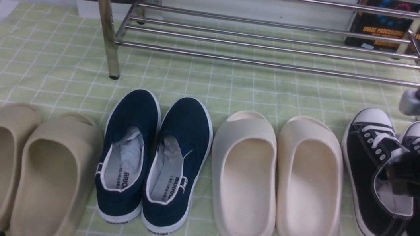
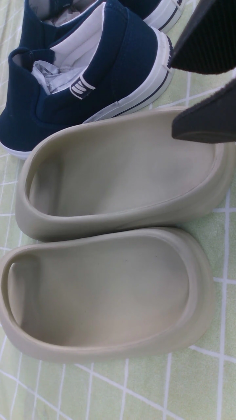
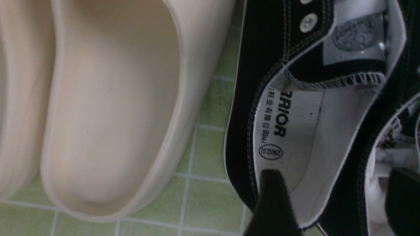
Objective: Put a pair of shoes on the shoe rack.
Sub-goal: Use the right arm to grab the shoe closest to it, then use the right arm to put a shoe into the shoe rack
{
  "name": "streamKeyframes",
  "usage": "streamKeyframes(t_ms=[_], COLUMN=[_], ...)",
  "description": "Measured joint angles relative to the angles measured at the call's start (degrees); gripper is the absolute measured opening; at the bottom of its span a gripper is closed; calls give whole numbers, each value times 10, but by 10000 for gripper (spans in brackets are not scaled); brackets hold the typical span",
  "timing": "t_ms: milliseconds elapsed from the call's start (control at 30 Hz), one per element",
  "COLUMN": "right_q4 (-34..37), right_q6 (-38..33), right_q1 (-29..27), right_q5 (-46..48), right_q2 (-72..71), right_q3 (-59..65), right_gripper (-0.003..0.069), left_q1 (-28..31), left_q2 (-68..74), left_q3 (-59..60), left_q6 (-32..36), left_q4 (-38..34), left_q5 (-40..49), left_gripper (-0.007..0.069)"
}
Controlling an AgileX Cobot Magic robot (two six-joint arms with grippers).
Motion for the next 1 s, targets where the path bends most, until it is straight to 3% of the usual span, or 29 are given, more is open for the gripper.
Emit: streamKeyframes(t_ms=[67, 133, 233, 333, 400, 500, 567, 733, 867, 1000], right_q4=[10, 27, 50, 57, 53, 45, 45, 36, 40, 38], right_q6=[4, 4, 2, -1, -1, -1, -1, -4, -38, -80], right_q1=[0, 0, 1, 1, 1, 1, 3, 3, 3, 3], right_q5=[-6, -15, -43, -72, -85, -92, -83, -19, 91, 108], right_q2=[25, 43, 72, 102, 121, 135, 135, 119, 92, 96], right_q3=[-1, -1, -1, -2, -2, -3, -12, -50, -133, -188], right_gripper=[593, 607, 570, 456, 345, 117, 22, 11, 15, 15], left_q1=[0, 0, 0, 0, 0, 0, 0, 0, 0, 0], left_q2=[0, 0, 0, 0, 0, 0, 0, 0, 0, 0], left_q3=[0, 0, 0, 0, 0, 0, 0, 0, 0, 0], left_q6=[0, 0, 0, 0, 0, 0, 0, 0, 0, 0], left_q4=[0, 0, 0, 0, 0, 0, 0, 0, 0, 0], left_q5=[0, 0, 0, 0, 0, 0, 0, 0, 0, 0], left_gripper=[239, 239, 239, 239, 239, 239, 239, 239, 239, 239])
